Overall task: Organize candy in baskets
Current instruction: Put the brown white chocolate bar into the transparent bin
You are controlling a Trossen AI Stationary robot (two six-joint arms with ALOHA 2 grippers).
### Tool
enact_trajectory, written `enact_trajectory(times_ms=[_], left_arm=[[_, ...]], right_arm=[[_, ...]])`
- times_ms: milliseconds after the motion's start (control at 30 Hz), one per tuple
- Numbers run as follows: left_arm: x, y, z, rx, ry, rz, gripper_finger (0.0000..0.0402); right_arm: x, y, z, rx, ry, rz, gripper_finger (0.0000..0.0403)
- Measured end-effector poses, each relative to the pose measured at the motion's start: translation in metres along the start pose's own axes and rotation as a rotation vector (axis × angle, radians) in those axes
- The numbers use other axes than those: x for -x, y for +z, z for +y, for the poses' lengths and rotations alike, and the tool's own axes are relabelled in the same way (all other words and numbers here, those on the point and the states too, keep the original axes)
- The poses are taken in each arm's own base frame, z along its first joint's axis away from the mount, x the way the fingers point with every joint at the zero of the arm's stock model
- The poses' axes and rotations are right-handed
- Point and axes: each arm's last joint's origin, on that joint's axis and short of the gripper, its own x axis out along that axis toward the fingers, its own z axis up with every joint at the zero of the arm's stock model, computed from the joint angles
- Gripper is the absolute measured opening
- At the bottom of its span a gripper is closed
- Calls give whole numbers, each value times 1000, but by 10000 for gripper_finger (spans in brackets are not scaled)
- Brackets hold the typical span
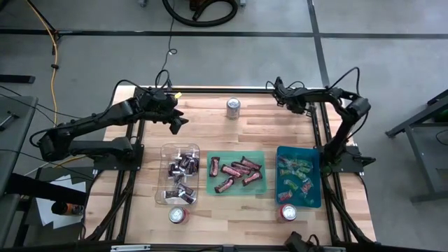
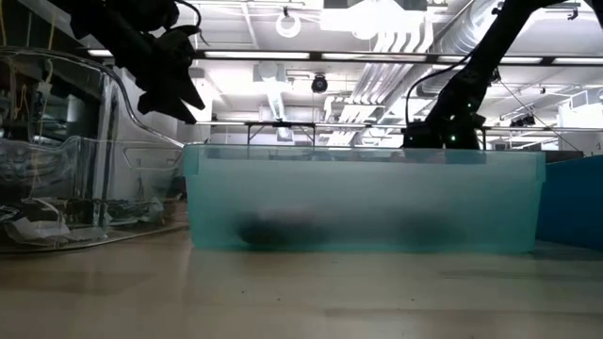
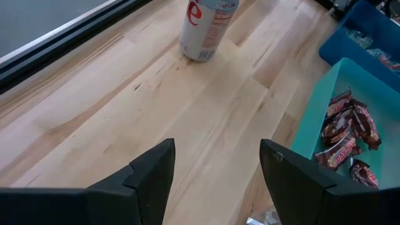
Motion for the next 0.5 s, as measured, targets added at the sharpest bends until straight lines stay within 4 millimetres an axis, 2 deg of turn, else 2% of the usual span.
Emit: enact_trajectory(times_ms=[67,233,500], left_arm=[[0,0,0,0,0,1,220],[0,-1,0,1,2,7,220],[0,-1,0,2,8,6,220]], right_arm=[[0,-5,0,44,-4,-2,14],[7,-17,4,130,54,40,12],[58,-60,14,300,300,107,2]])
